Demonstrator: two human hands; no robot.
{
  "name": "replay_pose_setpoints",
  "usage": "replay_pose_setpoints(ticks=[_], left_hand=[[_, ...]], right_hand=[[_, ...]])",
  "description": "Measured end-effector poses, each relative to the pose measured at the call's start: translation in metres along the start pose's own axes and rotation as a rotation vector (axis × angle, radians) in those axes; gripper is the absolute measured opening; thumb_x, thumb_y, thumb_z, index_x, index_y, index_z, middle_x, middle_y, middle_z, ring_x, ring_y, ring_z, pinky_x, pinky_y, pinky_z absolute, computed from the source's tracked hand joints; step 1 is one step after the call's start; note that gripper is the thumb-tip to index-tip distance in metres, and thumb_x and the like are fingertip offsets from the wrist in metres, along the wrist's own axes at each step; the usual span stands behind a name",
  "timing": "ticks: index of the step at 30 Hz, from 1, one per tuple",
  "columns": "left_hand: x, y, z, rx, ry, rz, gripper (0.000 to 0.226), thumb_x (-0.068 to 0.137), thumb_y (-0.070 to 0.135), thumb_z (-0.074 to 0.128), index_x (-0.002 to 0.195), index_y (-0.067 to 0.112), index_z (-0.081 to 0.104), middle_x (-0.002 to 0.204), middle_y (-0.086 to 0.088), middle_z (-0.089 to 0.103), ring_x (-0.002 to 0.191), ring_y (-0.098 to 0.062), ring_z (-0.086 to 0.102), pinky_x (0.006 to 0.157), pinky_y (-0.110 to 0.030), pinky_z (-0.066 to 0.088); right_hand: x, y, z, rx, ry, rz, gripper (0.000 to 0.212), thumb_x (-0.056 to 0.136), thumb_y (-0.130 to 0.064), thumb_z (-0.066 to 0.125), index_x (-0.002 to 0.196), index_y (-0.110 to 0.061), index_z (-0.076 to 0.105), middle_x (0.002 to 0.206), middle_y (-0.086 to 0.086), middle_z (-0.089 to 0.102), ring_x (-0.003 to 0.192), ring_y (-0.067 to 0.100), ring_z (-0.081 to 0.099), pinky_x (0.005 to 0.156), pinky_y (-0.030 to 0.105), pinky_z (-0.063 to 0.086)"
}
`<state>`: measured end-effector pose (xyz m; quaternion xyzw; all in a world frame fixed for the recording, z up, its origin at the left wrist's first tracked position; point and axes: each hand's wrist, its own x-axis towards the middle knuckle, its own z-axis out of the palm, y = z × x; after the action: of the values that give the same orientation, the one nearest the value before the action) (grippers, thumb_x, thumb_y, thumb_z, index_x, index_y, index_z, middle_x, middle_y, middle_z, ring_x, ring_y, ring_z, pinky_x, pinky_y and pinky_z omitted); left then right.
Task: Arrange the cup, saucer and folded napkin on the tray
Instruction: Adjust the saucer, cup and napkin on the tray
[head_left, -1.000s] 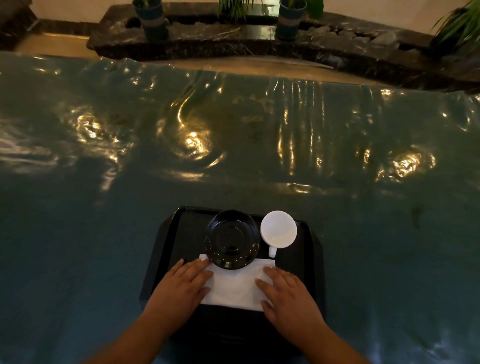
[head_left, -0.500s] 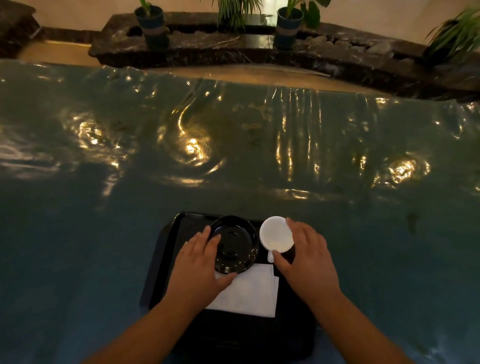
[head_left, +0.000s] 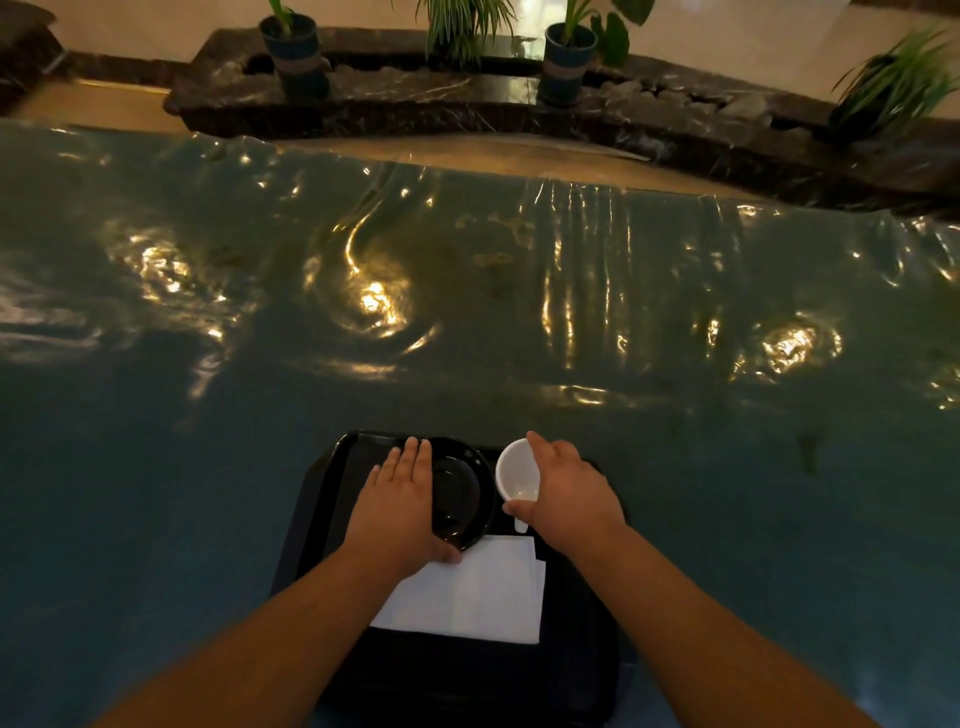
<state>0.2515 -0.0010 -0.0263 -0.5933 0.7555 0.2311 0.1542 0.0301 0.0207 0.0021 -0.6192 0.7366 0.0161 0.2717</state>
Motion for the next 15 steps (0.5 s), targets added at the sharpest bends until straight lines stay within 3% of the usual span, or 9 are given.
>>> replay_pose_setpoints(ticks=[15], left_hand=[[0.01,-0.02,-0.014,0.098,-0.057,0.165,0.146,0.063,0.068,0.084,0.161,0.018,-0.013,0.171,-0.003,-0.016,0.156,-0.024,-0.012,0.128,-0.046,0.002]], right_hand=[[0.004,-0.007,0.004,-0.028,-0.015,-0.016,0.1,0.084,-0.055,0.078,0.162,-0.028,0.021,0.151,0.006,0.045,0.124,0.031,0.058,0.095,0.043,0.054]])
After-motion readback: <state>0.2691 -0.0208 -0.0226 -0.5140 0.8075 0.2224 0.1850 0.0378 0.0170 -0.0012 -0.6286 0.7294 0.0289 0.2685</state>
